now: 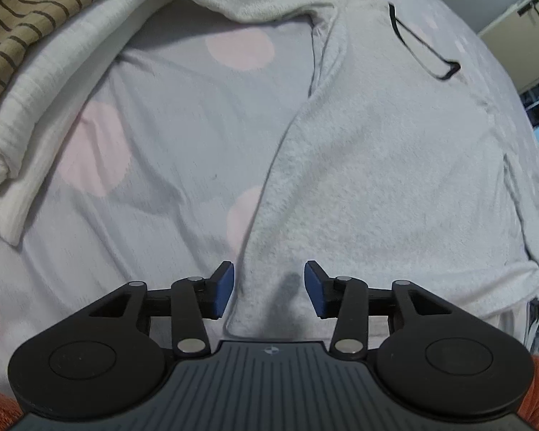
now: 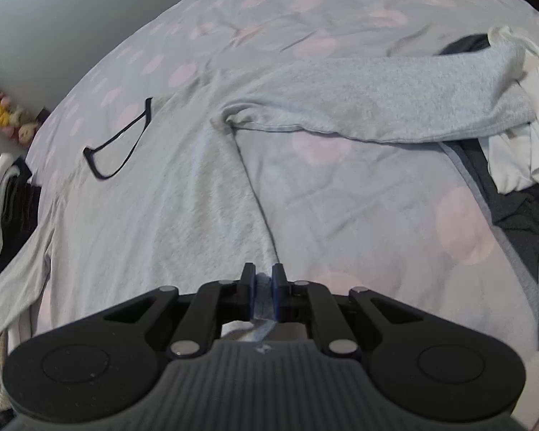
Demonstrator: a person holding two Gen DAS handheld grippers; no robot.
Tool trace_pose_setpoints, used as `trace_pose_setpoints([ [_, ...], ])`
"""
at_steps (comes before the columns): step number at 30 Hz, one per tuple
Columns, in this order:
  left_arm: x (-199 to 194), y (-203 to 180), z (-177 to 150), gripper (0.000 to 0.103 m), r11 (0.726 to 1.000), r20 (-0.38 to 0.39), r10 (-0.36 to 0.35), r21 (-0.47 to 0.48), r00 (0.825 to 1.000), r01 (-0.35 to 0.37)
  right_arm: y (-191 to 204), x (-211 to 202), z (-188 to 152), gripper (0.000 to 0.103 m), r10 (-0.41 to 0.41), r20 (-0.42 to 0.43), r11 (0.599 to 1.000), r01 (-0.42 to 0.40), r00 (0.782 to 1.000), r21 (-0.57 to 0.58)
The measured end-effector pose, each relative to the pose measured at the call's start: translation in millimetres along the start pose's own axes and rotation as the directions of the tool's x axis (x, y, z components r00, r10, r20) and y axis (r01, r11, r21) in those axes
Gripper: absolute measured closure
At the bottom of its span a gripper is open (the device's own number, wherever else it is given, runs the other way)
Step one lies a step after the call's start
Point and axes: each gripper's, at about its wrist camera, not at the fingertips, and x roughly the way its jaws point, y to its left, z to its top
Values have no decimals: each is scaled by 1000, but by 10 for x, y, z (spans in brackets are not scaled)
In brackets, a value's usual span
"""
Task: Fold clothes
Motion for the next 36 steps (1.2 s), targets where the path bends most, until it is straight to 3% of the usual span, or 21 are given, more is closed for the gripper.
trace_pose_setpoints([
  [3,77,-44,-10,53,999,-43,26,30,999,-25,-39,105,-28,92,-6,-1,1000,6,1000,19],
  [5,121,-89,-18,69,997,-58,46,58,997,-43,-68,147,-42,92,-11,-7,1000,11,1000,25],
  [6,142,-112,-23,73,996,-65,57,73,996,-52,-83,168,-48,92,-13,-10,1000,13,1000,29],
  [8,145,-169,-35,94,992,-55,71,107,996,-65,-107,170,-66,92,-17,-17,999,17,1000,29],
  [10,74,-189,-38,98,993,-28,40,115,999,-37,-119,132,-93,92,-23,-25,1000,23,999,21],
  [13,-173,-152,-49,99,993,35,-49,111,998,45,-128,-17,-127,93,-18,-23,1000,18,1000,-1],
  [16,-519,-143,-69,99,982,77,-153,122,985,143,-132,-269,-148,94,2,-7,999,-3,1000,-32],
  [19,-780,-96,-42,99,972,76,-205,135,976,194,-145,-561,-139,98,15,8,998,-14,1000,-68],
  [22,-698,-91,7,99,978,-5,-121,169,993,120,-142,-694,-150,103,-77,7,986,78,997,-146],
  [26,-338,-121,-27,99,983,-111,-36,175,993,55,-354,-462,-210,103,-181,-66,974,169,981,-154],
  [30,-85,-83,-30,98,989,-144,15,147,989,7,-543,-163,-306,97,-108,-174,991,93,979,-91],
  [32,-18,-51,-24,98,991,-155,19,137,988,2,-562,-44,-338,94,-77,-220,994,58,972,-91],
  [34,6,-18,-13,95,993,-159,14,119,987,5,-538,39,-363,83,-62,-258,995,38,964,-96],
  [36,15,-7,-7,93,994,-160,10,105,987,7,-500,124,-381,81,-48,-291,994,18,955,-105],
])
